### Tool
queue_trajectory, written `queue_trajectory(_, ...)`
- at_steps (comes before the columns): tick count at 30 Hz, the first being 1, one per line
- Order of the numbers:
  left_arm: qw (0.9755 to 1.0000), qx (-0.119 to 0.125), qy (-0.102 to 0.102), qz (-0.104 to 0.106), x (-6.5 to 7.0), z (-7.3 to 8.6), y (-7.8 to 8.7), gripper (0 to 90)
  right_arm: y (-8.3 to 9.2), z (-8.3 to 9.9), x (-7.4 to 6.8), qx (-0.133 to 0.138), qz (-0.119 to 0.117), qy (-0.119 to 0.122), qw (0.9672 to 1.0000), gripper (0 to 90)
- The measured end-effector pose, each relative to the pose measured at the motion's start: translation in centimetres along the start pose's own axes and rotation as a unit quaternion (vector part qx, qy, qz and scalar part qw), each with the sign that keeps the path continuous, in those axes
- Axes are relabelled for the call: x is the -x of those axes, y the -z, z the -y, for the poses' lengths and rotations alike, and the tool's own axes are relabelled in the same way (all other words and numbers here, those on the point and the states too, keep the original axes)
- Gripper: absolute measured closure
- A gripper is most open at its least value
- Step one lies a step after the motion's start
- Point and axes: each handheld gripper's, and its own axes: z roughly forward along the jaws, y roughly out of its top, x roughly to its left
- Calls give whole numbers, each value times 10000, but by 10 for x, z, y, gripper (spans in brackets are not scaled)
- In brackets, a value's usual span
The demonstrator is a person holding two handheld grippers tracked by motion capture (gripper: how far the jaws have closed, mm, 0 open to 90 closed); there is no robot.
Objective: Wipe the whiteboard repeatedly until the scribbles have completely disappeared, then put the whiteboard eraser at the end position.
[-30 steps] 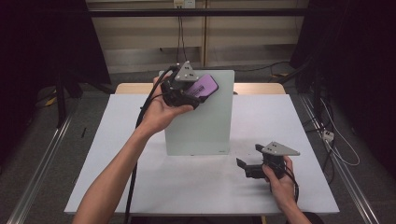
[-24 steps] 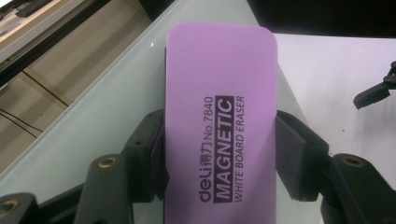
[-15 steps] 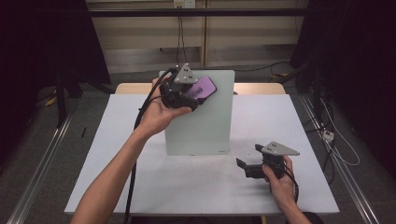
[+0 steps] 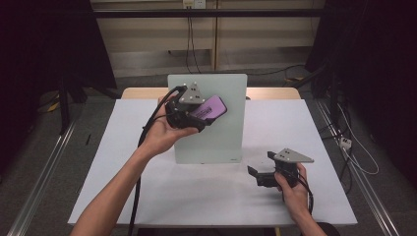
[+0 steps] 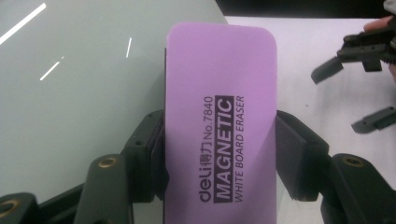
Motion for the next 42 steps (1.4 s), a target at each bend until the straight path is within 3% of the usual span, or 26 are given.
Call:
queue_trajectory(11,9996,2,233,126,6,22,0,408,3,1,1,10,11,45,10000,48)
queue_trajectory(22,9992,-64,324,205,13,36,1,408,3,1,1,9,5,42,10000,49)
queue_trajectory(30,9981,-104,460,386,13,47,1,408,1,0,2,9,40,10,10000,49)
queue_trajectory(42,9977,-341,390,437,22,56,3,408,2,2,2,-2,-1,13,10000,49)
